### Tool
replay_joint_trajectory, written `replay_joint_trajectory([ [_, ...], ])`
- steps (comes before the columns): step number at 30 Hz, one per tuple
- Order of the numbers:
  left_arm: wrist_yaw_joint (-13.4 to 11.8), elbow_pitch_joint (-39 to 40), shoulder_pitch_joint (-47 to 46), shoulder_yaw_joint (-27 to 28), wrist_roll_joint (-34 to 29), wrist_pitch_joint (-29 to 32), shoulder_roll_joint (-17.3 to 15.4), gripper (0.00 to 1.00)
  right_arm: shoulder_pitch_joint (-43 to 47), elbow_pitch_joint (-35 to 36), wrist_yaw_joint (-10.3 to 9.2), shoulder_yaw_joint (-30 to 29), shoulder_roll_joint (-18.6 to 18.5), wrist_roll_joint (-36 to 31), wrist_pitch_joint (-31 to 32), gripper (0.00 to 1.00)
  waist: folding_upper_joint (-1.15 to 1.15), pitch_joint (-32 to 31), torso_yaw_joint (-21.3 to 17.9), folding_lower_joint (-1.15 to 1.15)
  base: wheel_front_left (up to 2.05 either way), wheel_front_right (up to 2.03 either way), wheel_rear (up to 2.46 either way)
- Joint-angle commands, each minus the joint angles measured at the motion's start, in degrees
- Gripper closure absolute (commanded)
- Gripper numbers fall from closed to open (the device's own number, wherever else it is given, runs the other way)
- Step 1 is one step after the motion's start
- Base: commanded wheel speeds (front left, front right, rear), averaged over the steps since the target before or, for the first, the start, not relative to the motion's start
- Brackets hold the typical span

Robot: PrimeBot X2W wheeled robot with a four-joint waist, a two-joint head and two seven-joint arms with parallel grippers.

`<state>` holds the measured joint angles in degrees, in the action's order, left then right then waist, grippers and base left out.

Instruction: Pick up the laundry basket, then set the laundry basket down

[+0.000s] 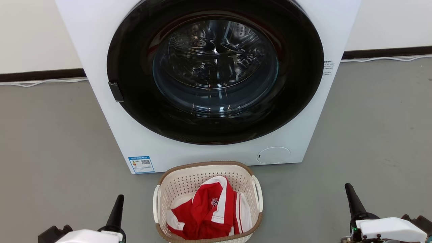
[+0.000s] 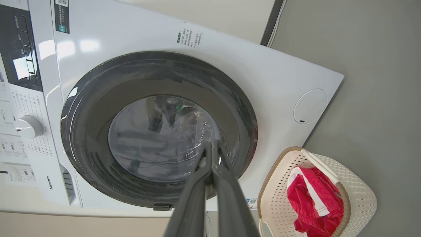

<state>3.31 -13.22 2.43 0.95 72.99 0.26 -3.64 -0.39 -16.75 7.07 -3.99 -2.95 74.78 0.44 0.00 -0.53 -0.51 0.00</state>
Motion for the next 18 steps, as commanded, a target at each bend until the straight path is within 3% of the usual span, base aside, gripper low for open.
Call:
replay_joint_trajectory([
  [1,0.9,1.0,-3.9,1.8,2.4,0.7,-0.3,1.0,-3.5,2.1,0.33,0.4,-0.6,2.3,0.8,1.0,0.0,0.1,0.0,0.0,0.0,0.0,0.0],
  [18,2.8,-0.1,-6.6,3.4,12.8,3.4,-0.1,1.0,-4.8,2.5,0.38,-0.8,-0.6,11.6,3.5,1.0,0.0,0.4,0.3,0.0,0.0,0.0,0.0],
])
